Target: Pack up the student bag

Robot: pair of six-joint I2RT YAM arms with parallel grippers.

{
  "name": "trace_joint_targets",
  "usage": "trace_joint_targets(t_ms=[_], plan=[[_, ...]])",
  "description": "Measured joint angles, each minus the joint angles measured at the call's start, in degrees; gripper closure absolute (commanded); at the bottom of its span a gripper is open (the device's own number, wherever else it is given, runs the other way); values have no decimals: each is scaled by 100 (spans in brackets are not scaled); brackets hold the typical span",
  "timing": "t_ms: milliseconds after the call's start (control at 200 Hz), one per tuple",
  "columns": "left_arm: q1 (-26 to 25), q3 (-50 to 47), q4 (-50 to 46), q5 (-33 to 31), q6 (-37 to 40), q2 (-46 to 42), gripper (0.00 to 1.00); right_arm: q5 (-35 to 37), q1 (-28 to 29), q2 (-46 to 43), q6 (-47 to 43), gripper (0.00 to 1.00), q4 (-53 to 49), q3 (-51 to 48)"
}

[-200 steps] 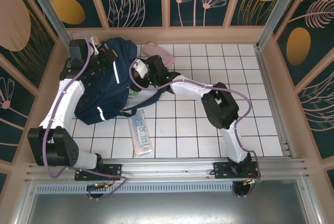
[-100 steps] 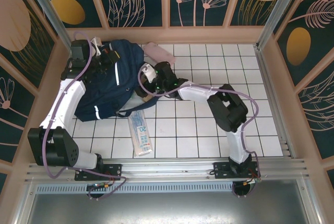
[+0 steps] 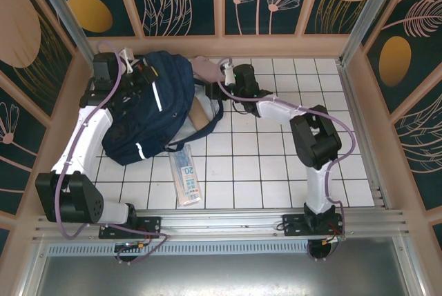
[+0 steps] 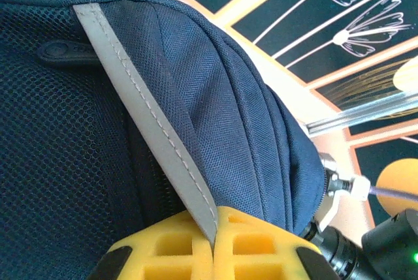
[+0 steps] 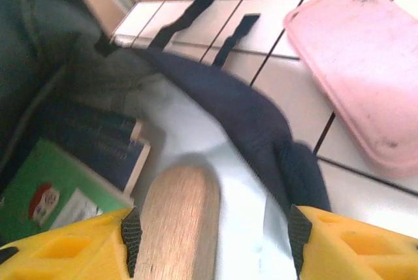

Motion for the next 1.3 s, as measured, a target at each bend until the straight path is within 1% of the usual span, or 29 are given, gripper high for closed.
trace_joint_targets(t_ms=[115,275,360,470,581,701,846,996,1081,1186,1301], plan=[[2,-63,-83,-361,20,-177,100,-103,-313,837,310,32,-522,1340],[46,-223,-72,-927,-31,-282,100,-87,-756,2149,404,26,-1436,3252],[133,-299,-68,-1432,-284,-282,100,-72,-885,2723,356,18,-1899,4048],[181,-367,63,-2205,-590,-282,100,-90,-944,3237,219,9,-2227,4708],[236,-337,157,-2752,-739,-223,100,-181,-944,3563,138,8,-2393,5045],[323,-68,146,-3287,-791,151,100,-376,-940,3886,131,8,-2485,5396],[389,157,151,-3646,-817,525,100,-428,-892,4046,-31,6,-2566,5580],[393,203,208,-3626,-855,708,100,-269,-706,4046,-398,5,-2741,5600],[393,142,330,-3506,-894,723,100,4,-533,4046,-717,4,-2859,5593],[393,7,520,-3322,-946,732,100,551,-299,4046,-1128,1,-2927,5584],[393,-133,678,-3169,-986,756,100,977,-101,4046,-1381,1,-2992,5578]])
